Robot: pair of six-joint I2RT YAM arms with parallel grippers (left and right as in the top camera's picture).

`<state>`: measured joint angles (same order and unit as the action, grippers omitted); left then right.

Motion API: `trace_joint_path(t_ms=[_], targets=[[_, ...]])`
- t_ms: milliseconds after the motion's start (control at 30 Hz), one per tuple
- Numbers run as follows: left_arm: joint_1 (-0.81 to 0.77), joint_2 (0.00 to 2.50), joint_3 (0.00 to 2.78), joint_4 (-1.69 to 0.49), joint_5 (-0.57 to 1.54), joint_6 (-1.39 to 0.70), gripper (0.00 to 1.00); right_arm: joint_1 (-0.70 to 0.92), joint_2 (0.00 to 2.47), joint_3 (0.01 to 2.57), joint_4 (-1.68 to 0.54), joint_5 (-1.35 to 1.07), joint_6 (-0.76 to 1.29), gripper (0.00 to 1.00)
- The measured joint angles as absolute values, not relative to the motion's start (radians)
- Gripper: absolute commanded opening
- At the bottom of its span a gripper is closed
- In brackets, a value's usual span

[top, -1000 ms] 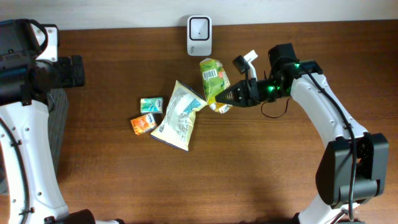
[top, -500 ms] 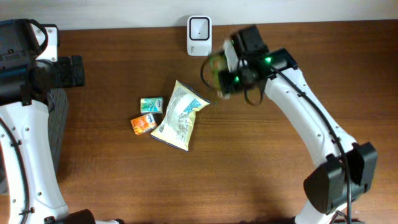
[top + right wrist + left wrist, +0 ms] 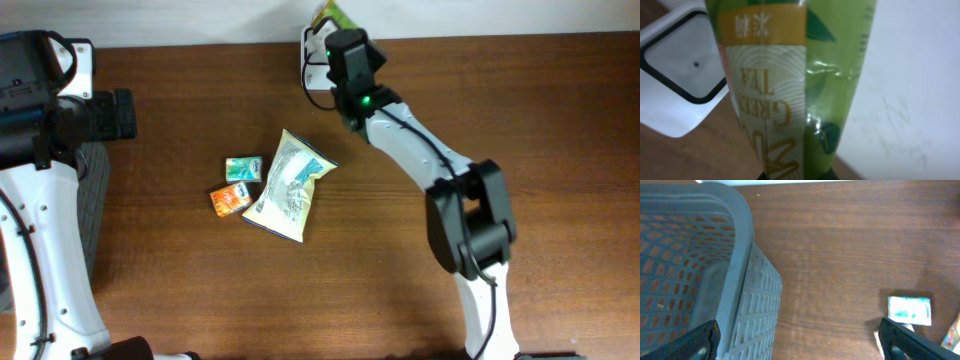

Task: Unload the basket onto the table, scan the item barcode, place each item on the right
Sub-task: 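Lift the green pouch and hold it in front of the scanner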

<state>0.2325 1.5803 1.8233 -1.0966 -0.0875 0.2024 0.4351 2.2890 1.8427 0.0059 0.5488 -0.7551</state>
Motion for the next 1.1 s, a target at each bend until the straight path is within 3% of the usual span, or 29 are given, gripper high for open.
trace_joint_path(t_ms=[167, 333, 1100], targets=[[0.233, 1.58, 1.823, -1.097, -0.088, 0.202, 0.99, 0.437, 2.419, 1.842, 0.295, 0.567, -1.042, 0.04], [0.233, 1.58, 1.823, -1.096, -0.088, 0.202, 0.99, 0.437, 2.47, 1.842, 0.376, 0.568, -1.152, 0.04], [0.233, 1.58, 1.823, -1.096, -0.088, 0.203, 0.99, 0.447, 2.468, 1.842, 0.428, 0.621, -1.15, 0.04]])
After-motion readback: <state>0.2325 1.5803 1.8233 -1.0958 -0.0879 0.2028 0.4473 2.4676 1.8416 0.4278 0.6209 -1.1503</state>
